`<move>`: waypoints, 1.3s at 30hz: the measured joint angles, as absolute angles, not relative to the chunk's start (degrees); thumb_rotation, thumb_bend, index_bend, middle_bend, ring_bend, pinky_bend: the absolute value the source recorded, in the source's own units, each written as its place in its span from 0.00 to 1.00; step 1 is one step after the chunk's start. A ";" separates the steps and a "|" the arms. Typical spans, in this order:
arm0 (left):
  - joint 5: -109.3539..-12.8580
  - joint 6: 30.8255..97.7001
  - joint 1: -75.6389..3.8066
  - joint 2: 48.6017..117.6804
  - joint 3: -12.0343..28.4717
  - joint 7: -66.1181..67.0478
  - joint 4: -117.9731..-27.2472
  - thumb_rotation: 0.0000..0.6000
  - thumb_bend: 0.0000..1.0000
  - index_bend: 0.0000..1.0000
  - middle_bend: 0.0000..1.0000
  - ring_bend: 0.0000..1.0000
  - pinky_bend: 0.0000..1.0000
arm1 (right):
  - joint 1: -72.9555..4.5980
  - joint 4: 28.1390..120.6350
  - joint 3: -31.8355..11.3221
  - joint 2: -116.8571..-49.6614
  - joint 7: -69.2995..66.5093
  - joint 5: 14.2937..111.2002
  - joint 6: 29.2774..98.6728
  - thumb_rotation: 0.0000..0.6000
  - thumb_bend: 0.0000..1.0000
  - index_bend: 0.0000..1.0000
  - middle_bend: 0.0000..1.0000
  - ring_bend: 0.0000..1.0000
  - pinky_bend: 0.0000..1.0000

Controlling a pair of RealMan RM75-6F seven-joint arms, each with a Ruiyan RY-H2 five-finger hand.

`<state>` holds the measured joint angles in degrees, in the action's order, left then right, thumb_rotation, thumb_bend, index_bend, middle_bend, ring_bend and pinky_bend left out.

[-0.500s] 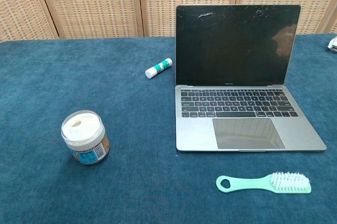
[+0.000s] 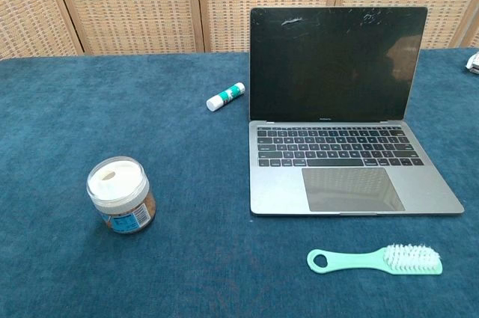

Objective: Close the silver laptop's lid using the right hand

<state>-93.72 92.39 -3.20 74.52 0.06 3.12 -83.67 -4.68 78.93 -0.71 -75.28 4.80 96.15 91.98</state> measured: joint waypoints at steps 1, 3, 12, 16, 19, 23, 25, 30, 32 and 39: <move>-93.72 92.39 -3.21 74.51 0.07 3.07 -83.68 1.00 0.01 0.00 0.00 0.00 0.00 | -4.65 78.90 -0.72 -75.28 4.71 96.25 92.10 1.00 0.21 0.00 0.00 0.00 0.00; -93.65 92.27 -3.25 74.49 0.10 2.97 -83.63 1.00 0.01 0.00 0.00 0.00 0.00 | -4.65 78.88 -0.74 -75.31 4.70 96.29 92.11 1.00 0.21 0.00 0.00 0.00 0.00; -94.06 92.94 -3.12 74.40 0.14 2.67 -83.55 1.00 0.01 0.00 0.00 0.00 0.00 | -4.73 78.86 -0.64 -75.54 5.29 96.51 91.94 1.00 0.21 0.00 0.00 0.00 0.00; -94.05 92.84 -3.13 74.42 0.14 2.79 -83.57 1.00 0.01 0.00 0.00 0.00 0.00 | -4.73 78.81 -0.60 -75.54 5.26 96.45 91.80 1.00 0.21 0.00 0.00 0.00 0.00; -94.17 92.78 -3.15 74.48 0.05 3.00 -83.59 1.00 0.01 0.00 0.00 0.00 0.00 | -4.77 78.93 -0.56 -75.49 5.13 96.52 91.75 1.00 0.21 0.00 0.00 0.00 0.00; -94.23 92.88 -3.11 74.46 0.02 2.61 -83.60 1.00 0.01 0.00 0.00 0.00 0.00 | -4.86 79.40 -0.65 -75.49 5.35 96.78 91.94 1.00 0.21 0.00 0.00 0.00 0.00; -94.24 93.00 -3.09 74.42 0.07 2.23 -83.56 1.00 0.01 0.00 0.00 0.00 0.00 | -4.96 79.80 -0.73 -75.49 5.53 96.89 91.98 1.00 0.22 0.00 0.00 0.00 0.00; -94.09 93.13 -3.07 74.19 0.21 1.51 -83.47 1.00 0.01 0.00 0.00 0.00 0.00 | -5.81 81.83 -1.35 -74.94 7.53 97.14 91.39 1.00 0.26 0.00 0.00 0.00 0.00; -94.24 93.18 -3.07 74.07 0.16 1.26 -83.46 1.00 0.01 0.00 0.00 0.00 0.00 | -6.52 83.79 -1.98 -74.32 9.40 97.24 90.89 1.00 0.27 0.00 0.00 0.00 0.00; -94.52 93.26 -3.11 73.89 0.06 0.52 -83.45 1.00 0.01 0.00 0.00 0.00 0.00 | -10.67 94.21 -5.57 -71.24 18.10 95.69 85.65 1.00 0.34 0.00 0.00 0.00 0.00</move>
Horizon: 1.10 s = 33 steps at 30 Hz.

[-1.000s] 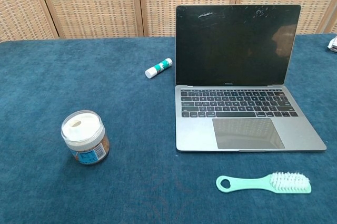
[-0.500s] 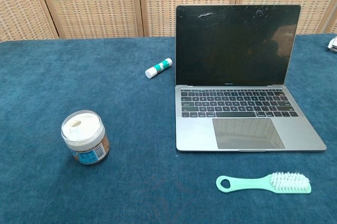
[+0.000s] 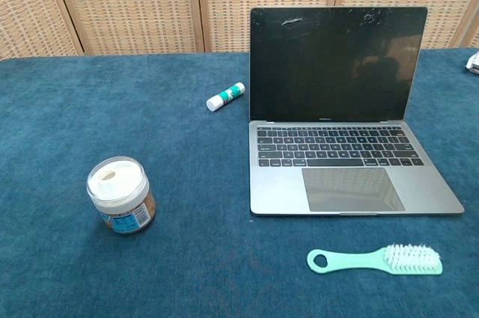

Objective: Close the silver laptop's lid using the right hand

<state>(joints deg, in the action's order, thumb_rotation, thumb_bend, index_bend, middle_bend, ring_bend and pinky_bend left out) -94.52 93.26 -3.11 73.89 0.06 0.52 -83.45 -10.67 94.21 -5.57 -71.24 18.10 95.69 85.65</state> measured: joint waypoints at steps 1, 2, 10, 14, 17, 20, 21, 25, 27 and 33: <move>-94.52 93.26 -3.12 73.87 0.07 0.39 -83.43 1.00 0.01 0.00 0.00 0.00 0.00 | -11.39 95.56 -6.28 -70.87 19.51 95.08 84.67 1.00 0.35 0.00 0.00 0.00 0.00; -94.50 93.24 -3.15 73.86 0.10 0.19 -83.35 1.00 0.01 0.00 0.00 0.00 0.00 | -12.43 97.32 -7.35 -70.45 21.43 94.09 83.31 1.00 0.36 0.00 0.00 0.00 0.00; -93.76 92.29 -3.56 74.20 0.40 -0.37 -82.58 1.00 0.01 0.00 0.00 0.00 0.00 | -19.78 104.35 -14.12 -69.45 31.13 84.65 74.75 1.00 0.56 0.00 0.00 0.00 0.00; -93.60 91.83 -3.88 74.87 0.56 -0.34 -81.73 1.00 0.01 0.00 0.00 0.00 0.00 | -23.55 105.58 -17.29 -69.82 35.27 78.14 71.10 1.00 0.76 0.00 0.00 0.00 0.00; -93.19 91.41 -4.08 75.18 0.74 -0.31 -81.31 1.00 0.01 0.00 0.00 0.00 0.00 | -26.72 106.00 -19.40 -70.29 38.73 72.90 68.52 1.00 0.95 0.03 0.00 0.00 0.00; -92.83 91.18 -4.23 75.36 0.96 -0.50 -80.98 1.00 0.01 0.00 0.00 0.00 0.00 | -30.51 105.66 -21.33 -71.28 42.13 68.07 66.26 1.00 1.00 0.06 0.00 0.00 0.00; -92.74 91.15 -4.26 75.42 1.02 -0.55 -80.86 1.00 0.01 0.00 0.00 0.00 0.00 | -31.69 105.33 -21.82 -71.74 43.03 66.83 65.73 1.00 1.00 0.07 0.00 0.00 0.00; -92.41 91.03 -4.38 75.61 1.24 -0.93 -80.45 1.00 0.01 0.00 0.00 0.00 0.00 | -36.27 102.22 -23.35 -74.43 46.13 62.59 64.26 1.00 1.00 0.11 0.05 0.00 0.00; -92.36 91.01 -4.43 75.65 1.30 -1.16 -80.30 1.00 0.01 0.00 0.00 0.00 0.00 | -38.11 100.28 -23.88 -75.81 47.25 60.51 63.59 1.00 1.00 0.12 0.07 0.00 0.00; -92.21 90.78 -4.62 75.85 1.33 -1.74 -79.75 1.00 0.01 0.00 0.00 0.00 0.00 | -42.24 94.91 -24.58 -78.74 49.91 55.15 62.61 1.00 1.00 0.13 0.09 0.00 0.00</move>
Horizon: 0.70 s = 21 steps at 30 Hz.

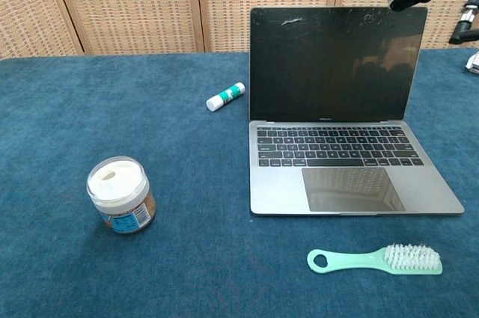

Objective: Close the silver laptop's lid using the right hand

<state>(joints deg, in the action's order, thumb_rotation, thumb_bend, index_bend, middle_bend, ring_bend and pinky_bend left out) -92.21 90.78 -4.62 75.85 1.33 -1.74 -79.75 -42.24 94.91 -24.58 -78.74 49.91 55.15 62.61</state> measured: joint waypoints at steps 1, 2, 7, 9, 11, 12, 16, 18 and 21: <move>-92.21 90.74 -4.65 75.87 1.32 -1.73 -79.74 1.00 0.01 0.00 0.00 0.00 0.00 | -42.89 94.29 -24.57 -79.06 50.46 54.25 62.54 1.00 1.00 0.13 0.09 0.00 0.00; -92.21 90.68 -4.68 75.89 1.30 -1.67 -79.72 1.00 0.01 0.00 0.00 0.00 0.00 | -43.75 93.56 -24.51 -79.44 51.27 53.24 62.45 1.00 1.00 0.13 0.09 0.00 0.00; -92.23 90.39 -4.80 76.05 1.13 -1.48 -79.59 1.00 0.01 0.00 0.00 0.00 0.00 | -46.60 91.15 -24.06 -80.70 53.21 50.37 62.11 1.00 1.00 0.14 0.10 0.00 0.00; -92.00 90.25 -4.85 76.11 1.21 -1.48 -79.49 1.00 0.01 0.00 0.00 0.00 0.00 | -47.68 90.11 -23.93 -81.11 53.59 49.40 61.95 1.00 1.00 0.14 0.11 0.00 0.00; -91.81 90.08 -4.94 76.17 1.29 -1.57 -79.34 1.00 0.01 0.00 0.00 0.00 0.00 | -48.62 89.37 -23.89 -81.41 53.86 48.19 61.84 1.00 1.00 0.14 0.13 0.00 0.00; -91.71 89.98 -4.98 76.20 1.32 -1.62 -79.28 1.00 0.01 0.00 0.00 0.00 0.00 | -48.92 89.12 -23.91 -81.53 53.93 47.56 61.80 1.00 1.00 0.14 0.14 0.00 0.00; -91.19 89.51 -5.15 76.31 1.47 -1.91 -78.96 1.00 0.01 0.00 0.00 0.00 0.00 | -50.36 88.10 -24.21 -82.00 54.17 43.99 61.42 1.00 1.00 0.15 0.15 0.00 0.00; -90.93 89.31 -5.24 76.38 1.58 -1.98 -78.77 1.00 0.01 0.00 0.00 0.00 0.00 | -51.23 87.80 -24.53 -82.15 54.33 41.41 61.03 1.00 1.00 0.15 0.16 0.01 0.00; -90.62 89.04 -5.33 76.44 1.66 -2.04 -78.60 1.00 0.01 0.00 0.00 0.00 0.00 | -52.64 87.63 -25.11 -82.29 54.51 37.29 60.48 1.00 1.00 0.15 0.16 0.02 0.00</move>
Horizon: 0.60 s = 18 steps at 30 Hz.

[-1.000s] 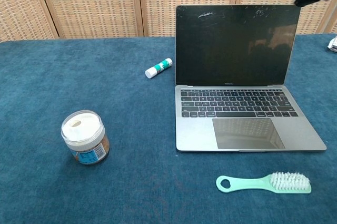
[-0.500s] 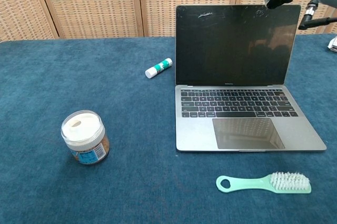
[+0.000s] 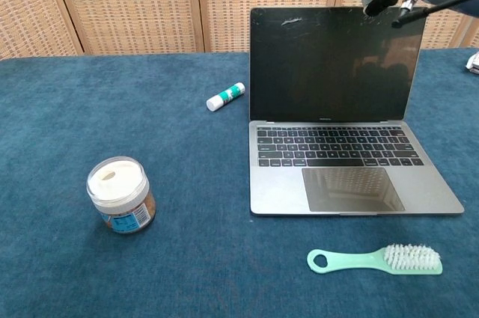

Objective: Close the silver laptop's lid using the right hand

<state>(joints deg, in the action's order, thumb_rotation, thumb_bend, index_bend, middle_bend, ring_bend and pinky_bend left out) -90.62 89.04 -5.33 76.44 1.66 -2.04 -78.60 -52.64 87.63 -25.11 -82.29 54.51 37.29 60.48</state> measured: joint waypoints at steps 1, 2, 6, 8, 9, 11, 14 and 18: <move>-90.53 88.97 -5.35 76.46 1.69 -2.05 -78.54 1.00 0.01 0.00 0.00 0.00 0.00 | -53.09 87.62 -25.31 -82.34 54.54 36.12 60.31 1.00 1.00 0.15 0.17 0.02 0.00; -90.40 88.90 -5.37 76.48 1.74 -2.05 -78.47 1.00 0.01 0.00 0.00 0.00 0.00 | -53.70 87.59 -25.56 -82.41 54.57 34.67 60.09 1.00 1.00 0.16 0.17 0.02 0.00; -90.09 88.56 -5.48 76.55 1.82 -2.22 -78.27 1.00 0.01 0.00 0.00 0.00 0.00 | -55.70 87.24 -26.13 -82.75 54.86 30.94 59.54 1.00 1.00 0.16 0.17 0.02 0.00; -89.97 88.37 -5.55 76.56 1.81 -2.38 -78.16 1.00 0.01 0.00 0.00 0.00 0.00 | -56.81 86.86 -26.29 -83.01 54.97 29.11 59.42 1.00 1.00 0.16 0.17 0.02 0.00; -89.93 88.32 -5.57 76.57 1.81 -2.44 -78.12 1.00 0.01 0.00 0.00 0.00 0.00 | -57.33 86.64 -26.30 -83.13 55.03 28.39 59.41 1.00 1.00 0.16 0.17 0.02 0.00; -89.88 88.24 -5.60 76.58 1.81 -2.52 -78.08 1.00 0.01 0.00 0.00 0.00 0.00 | -58.38 86.01 -26.24 -83.44 55.22 27.14 59.46 1.00 1.00 0.17 0.18 0.03 0.00; -89.81 87.95 -5.72 76.64 1.75 -2.65 -77.89 1.00 0.01 0.00 0.00 0.00 0.00 | -59.51 84.98 -25.80 -83.92 55.70 25.84 59.78 1.00 1.00 0.20 0.21 0.06 0.01; -89.69 87.81 -5.81 76.69 1.78 -2.69 -77.72 1.00 0.01 0.00 0.00 0.00 0.00 | -60.69 83.80 -24.85 -84.52 56.25 25.01 60.65 1.00 1.00 0.25 0.26 0.09 0.02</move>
